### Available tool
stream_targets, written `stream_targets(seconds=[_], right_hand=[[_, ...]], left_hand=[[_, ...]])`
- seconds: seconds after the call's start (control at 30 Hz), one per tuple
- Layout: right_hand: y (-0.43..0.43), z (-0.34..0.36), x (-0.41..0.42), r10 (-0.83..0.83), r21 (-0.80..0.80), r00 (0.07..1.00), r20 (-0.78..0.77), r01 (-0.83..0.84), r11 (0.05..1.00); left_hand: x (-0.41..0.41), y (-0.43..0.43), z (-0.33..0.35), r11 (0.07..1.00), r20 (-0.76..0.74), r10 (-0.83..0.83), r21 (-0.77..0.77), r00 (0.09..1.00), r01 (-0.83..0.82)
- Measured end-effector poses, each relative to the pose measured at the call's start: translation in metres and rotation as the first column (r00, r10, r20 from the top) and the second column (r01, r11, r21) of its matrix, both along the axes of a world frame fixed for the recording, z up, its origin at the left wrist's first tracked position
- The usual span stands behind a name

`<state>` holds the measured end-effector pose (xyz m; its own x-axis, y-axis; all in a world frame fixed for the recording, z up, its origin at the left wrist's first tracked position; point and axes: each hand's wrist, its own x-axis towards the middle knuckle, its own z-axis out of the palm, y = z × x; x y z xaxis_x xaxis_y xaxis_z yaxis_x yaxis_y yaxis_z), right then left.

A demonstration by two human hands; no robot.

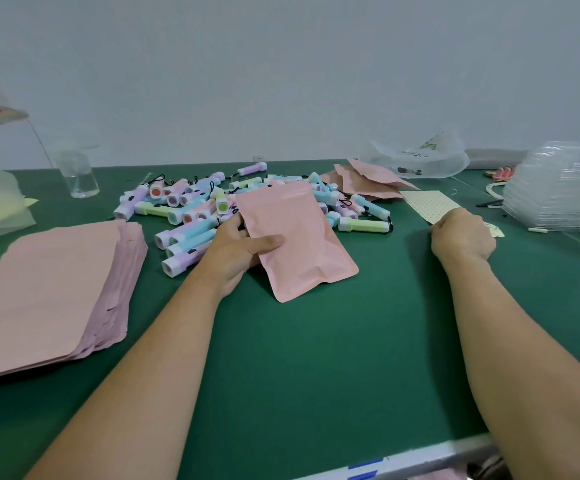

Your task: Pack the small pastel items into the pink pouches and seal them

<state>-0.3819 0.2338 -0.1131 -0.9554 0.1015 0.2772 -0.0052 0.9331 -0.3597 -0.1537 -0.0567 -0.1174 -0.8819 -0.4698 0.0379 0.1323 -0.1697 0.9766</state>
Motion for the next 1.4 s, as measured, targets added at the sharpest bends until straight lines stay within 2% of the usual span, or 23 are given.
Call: stream_targets(seconds=[0.2, 0.3, 0.37, 0.43, 0.47, 0.53, 0.57, 0.6, 0.73, 0.77, 0.83, 0.87, 0.9, 1.03, 1.27, 1.4], right_hand=[[0.002, -0.003, -0.003, -0.004, -0.066, 1.000, 0.009, 0.005, 0.998], [0.002, -0.003, -0.001, 0.007, -0.214, 1.000, -0.020, -0.011, 0.977], [-0.006, -0.001, 0.003, 0.099, -0.348, 0.994, -0.054, -0.111, 0.931], [-0.011, 0.004, 0.008, 0.156, -0.523, 0.982, -0.109, -0.190, 0.831], [-0.010, 0.007, 0.009, 0.156, -0.627, 0.978, -0.138, -0.208, 0.751], [-0.002, 0.013, 0.011, 0.148, -0.823, 0.979, -0.141, -0.199, 0.533], [0.002, 0.016, 0.012, 0.154, -0.873, 0.980, -0.127, -0.184, 0.452], [0.004, 0.017, 0.013, 0.169, -0.887, 0.978, -0.121, -0.183, 0.424], [0.004, 0.018, 0.010, 0.175, -0.862, 0.969, -0.175, -0.237, 0.449], [0.008, 0.017, 0.007, 0.162, -0.820, 0.970, -0.179, -0.238, 0.521], [0.021, 0.011, 0.002, 0.142, -0.532, 0.980, -0.138, -0.194, 0.824], [0.025, 0.008, 0.002, 0.139, -0.362, 0.983, -0.116, -0.172, 0.916], [0.026, 0.005, 0.004, 0.156, -0.246, 0.983, -0.096, -0.175, 0.953], [0.019, 0.006, 0.011, 0.193, -0.067, 0.981, -0.026, -0.194, 0.979], [0.019, -0.001, 0.004, 0.093, -0.076, 0.995, -0.046, -0.097, 0.992], [0.016, -0.003, 0.000, 0.058, 0.025, 0.998, -0.032, -0.058, 0.998]], left_hand=[[-0.001, 0.000, 0.000, 1.000, 0.001, -0.004, -0.005, 1.000, 0.004], [-0.001, 0.001, 0.001, 1.000, 0.002, -0.009, -0.008, 1.000, 0.009], [-0.001, 0.000, 0.001, 1.000, 0.002, -0.008, -0.012, 1.000, 0.008], [-0.001, 0.000, 0.001, 1.000, -0.002, 0.000, -0.010, 1.000, 0.000], [-0.002, 0.000, 0.000, 1.000, -0.005, 0.000, -0.009, 1.000, 0.000], [-0.002, 0.001, 0.000, 1.000, -0.008, -0.006, -0.010, 1.000, 0.006], [-0.002, 0.001, 0.000, 1.000, -0.006, -0.008, -0.014, 1.000, 0.008], [-0.003, 0.001, 0.000, 1.000, -0.003, -0.007, -0.019, 1.000, 0.007], [-0.003, 0.001, 0.001, 1.000, -0.008, -0.002, -0.019, 1.000, 0.002], [-0.003, 0.002, 0.001, 1.000, -0.011, -0.003, -0.018, 1.000, 0.003], [-0.002, 0.002, 0.000, 1.000, -0.010, -0.003, -0.014, 1.000, 0.003], [-0.002, 0.001, -0.001, 1.000, -0.008, -0.001, -0.018, 1.000, 0.001], [-0.002, 0.001, -0.001, 1.000, -0.006, -0.003, -0.022, 1.000, 0.003], [-0.002, 0.001, 0.001, 1.000, -0.017, -0.003, -0.016, 1.000, 0.002], [-0.001, 0.003, 0.000, 1.000, -0.014, 0.006, -0.025, 1.000, -0.006], [-0.001, 0.003, -0.001, 0.999, -0.012, 0.007, -0.031, 1.000, -0.007]])
